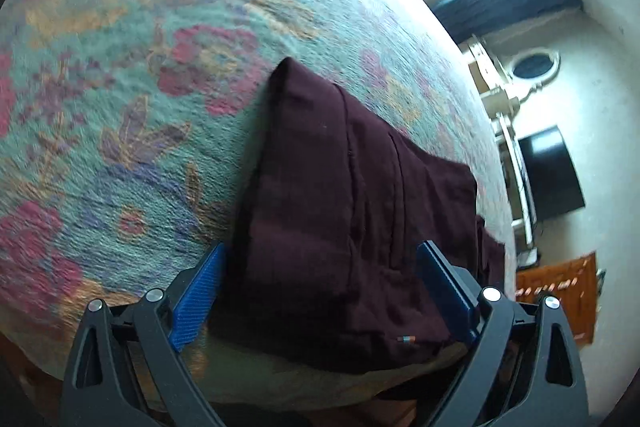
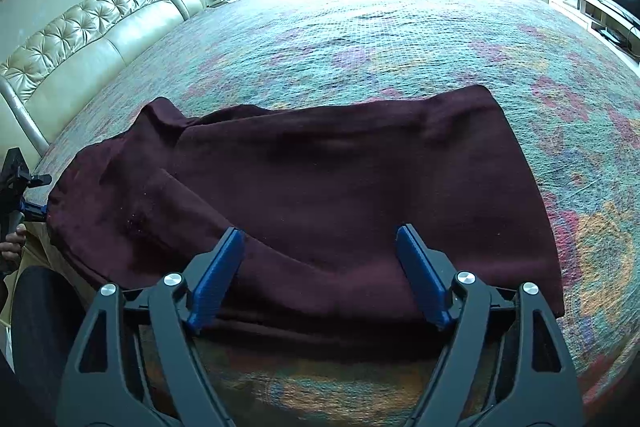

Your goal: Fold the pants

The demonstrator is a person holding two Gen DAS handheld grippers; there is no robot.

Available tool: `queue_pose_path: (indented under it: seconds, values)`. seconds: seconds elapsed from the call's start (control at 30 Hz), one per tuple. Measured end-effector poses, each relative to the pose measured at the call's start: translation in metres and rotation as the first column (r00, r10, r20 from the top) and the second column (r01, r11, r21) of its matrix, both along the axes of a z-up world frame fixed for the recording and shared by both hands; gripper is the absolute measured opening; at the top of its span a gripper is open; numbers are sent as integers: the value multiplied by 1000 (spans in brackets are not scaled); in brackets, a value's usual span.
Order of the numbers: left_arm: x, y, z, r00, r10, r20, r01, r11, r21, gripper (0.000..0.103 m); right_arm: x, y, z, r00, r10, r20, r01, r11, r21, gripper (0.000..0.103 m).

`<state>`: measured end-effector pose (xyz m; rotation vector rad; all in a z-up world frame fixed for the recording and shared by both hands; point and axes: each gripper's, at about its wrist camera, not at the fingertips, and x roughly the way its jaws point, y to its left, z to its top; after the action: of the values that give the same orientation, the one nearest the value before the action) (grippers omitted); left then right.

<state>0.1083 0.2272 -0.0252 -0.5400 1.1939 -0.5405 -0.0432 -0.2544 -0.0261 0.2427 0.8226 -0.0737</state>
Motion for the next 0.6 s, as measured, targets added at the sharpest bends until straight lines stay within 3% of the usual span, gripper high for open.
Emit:
queue_pose_path:
  seconds: [0.07,0.13,0.2,0.23,0.27,0.47,0.6]
  values:
    - [3,7,-5,998,41,-41,-45,994,-105,91,1,1,0,1000,3,-1,-3,1000,-11,81]
    - [5,15,-11,994,65,-87,-80,982,-172,78,1,2,0,1000,4,0,-4,1000,-15,81]
    - [3,17,-15,993,61,-97,-74,988,-134,61,1,1,0,1000,4,2,-4,1000,-14,81]
    - [2,17,-16,994,56,-95,-66,992,-106,47,1,1,0,1000,4,3,-4,1000,-15,81]
    - [1,17,-16,994,46,-95,-54,995,-81,43,0,1,0,1000,4,4,-4,1000,-15,81]
    - [2,22,-13,995,21,-101,-28,997,-68,36,2,2,-1,1000,6,5,-6,1000,-31,81]
    - [0,29,1,993,61,-98,-72,991,-114,25,2,0,0,1000,9,6,-9,1000,-30,81]
